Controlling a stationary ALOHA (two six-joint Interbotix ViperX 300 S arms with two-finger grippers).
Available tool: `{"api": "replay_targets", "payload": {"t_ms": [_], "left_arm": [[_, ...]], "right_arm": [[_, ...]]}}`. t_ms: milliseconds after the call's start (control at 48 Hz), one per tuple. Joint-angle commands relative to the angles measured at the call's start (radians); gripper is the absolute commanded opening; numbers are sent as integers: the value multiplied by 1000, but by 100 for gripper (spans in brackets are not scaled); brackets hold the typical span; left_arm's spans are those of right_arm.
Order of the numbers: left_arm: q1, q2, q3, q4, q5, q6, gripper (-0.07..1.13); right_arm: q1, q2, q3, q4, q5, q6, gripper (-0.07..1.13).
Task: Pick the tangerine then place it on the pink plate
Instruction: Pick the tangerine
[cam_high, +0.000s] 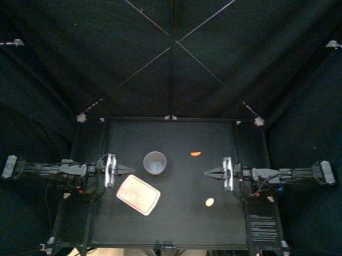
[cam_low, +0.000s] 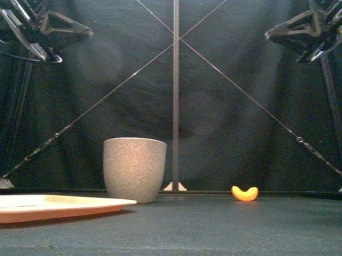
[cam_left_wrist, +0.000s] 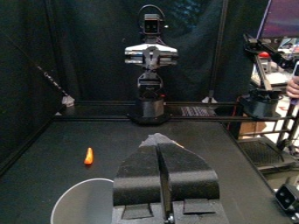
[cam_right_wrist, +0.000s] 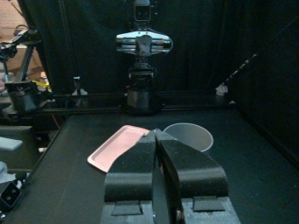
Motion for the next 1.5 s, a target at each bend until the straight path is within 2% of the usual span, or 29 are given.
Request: {"api": "replay_targets", "payload": {"t_ms": [21, 104, 188, 229, 375, 458, 500, 625, 875, 1125, 1292, 1500], "left_arm": [[14, 6, -3, -2, 9, 3, 5], [29, 5, -6, -3, 15, 3, 5], [38, 5, -8, -3, 17, 3, 5], [41, 5, -8, -3, 15, 3, 5], [48, 5, -2, -3, 17, 3, 5], [48, 5, 6, -3, 17, 3, 5], [51, 5, 11, -3, 15, 3, 5], [58, 5, 15, -5, 17, 2, 5], [60, 5, 15, -5, 15, 2, 5], [60, 5, 28, -3, 15, 0, 5], [60, 5, 46, -5, 15, -2, 5], [60, 6, 57, -5, 15, -2, 5]], "right_arm": [[-31, 34, -3, -3, -2, -6, 10], [-94, 81, -11, -8, 0, -5, 16], [-164, 141, -23, -9, 3, -3, 30], [-199, 172, -31, -11, 8, -3, 39], [-313, 282, -63, -12, 25, -8, 83], [-367, 334, -75, -25, 29, -14, 103], [-388, 359, -78, -40, 29, -14, 107], [-431, 443, -89, -80, 40, -15, 105], [-451, 614, -153, -195, 112, -9, 104], [-456, 804, -287, -290, 298, -14, 104], [-491, 893, -344, -333, 394, -18, 104], [-537, 940, -365, -350, 397, -18, 103]]}}
